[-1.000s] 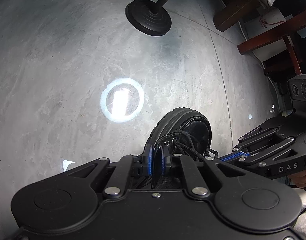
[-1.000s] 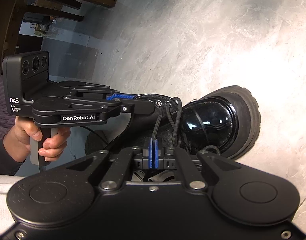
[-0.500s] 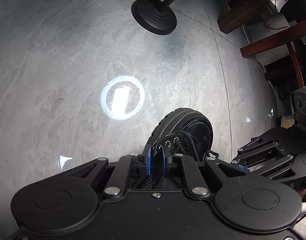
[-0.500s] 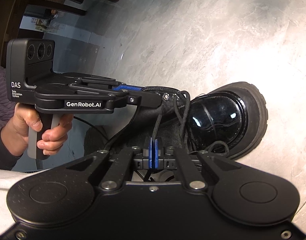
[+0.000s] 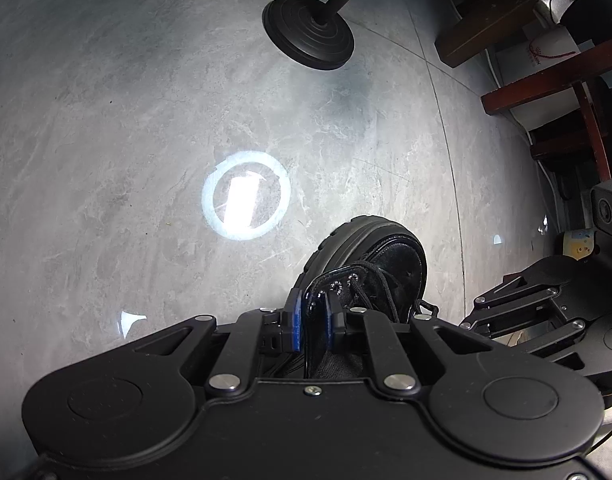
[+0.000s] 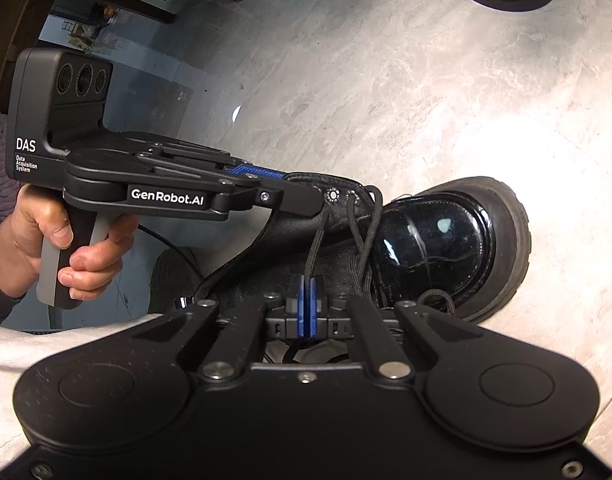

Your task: Lace up shoes with both hands

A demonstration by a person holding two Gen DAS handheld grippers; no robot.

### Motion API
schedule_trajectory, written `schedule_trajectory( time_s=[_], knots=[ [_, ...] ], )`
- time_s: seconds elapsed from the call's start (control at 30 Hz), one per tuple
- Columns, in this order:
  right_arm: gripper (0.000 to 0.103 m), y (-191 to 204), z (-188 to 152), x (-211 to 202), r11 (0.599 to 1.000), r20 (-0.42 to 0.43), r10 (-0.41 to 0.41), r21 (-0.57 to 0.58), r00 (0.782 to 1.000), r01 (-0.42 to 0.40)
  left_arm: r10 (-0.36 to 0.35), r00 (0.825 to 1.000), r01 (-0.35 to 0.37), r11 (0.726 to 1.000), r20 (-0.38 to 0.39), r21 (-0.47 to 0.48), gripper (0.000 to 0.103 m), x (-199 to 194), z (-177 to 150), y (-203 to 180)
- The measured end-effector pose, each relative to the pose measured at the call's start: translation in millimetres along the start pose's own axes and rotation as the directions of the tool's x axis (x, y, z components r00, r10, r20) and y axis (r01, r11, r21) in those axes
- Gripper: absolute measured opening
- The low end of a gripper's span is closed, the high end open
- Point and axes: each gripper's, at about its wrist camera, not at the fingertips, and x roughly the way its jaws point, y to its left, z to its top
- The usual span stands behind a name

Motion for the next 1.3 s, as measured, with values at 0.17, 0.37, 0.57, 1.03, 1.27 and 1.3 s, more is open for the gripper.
schedule_trajectory(
  time_s=[0.17, 0.37, 0.57, 1.03, 1.27, 1.3],
  knots=[
    [0.003, -1, -1, -1, 1.0, 0.001, -0.001, 0.008, 1.0, 0.001, -0.001, 1.0, 0.001, 1.0, 0.001, 0.0, 0.014, 0, 0, 0],
    [0.003, -9, -2, -6, 0.999, 0.012, 0.003, 0.032, 1.0, -0.004, 0.006, 1.0, -0.006, 1.0, 0.004, 0.01, 0.014, -1, -1, -1],
    [0.003, -16, -3, -5, 0.999, 0.016, 0.011, 0.046, 1.0, -0.012, 0.016, 1.0, -0.016, 1.0, 0.006, 0.025, 0.014, -1, -1, -3],
    [0.003, -18, -4, -7, 0.998, 0.027, 0.005, 0.058, 1.0, -0.006, 0.038, 0.999, -0.039, 0.996, 0.016, 0.075, 0.014, -6, -5, -14],
    [0.003, -19, -4, -8, 0.999, 0.039, -0.017, 0.045, 0.999, 0.015, 0.049, 0.999, -0.049, 0.994, 0.006, 0.102, 0.014, -7, -6, -19],
    [0.003, -18, -4, -8, 0.999, 0.041, -0.018, 0.044, 0.999, 0.016, 0.05, 0.999, -0.051, 0.993, 0.004, 0.107, 0.014, -7, -7, -20]
  ],
)
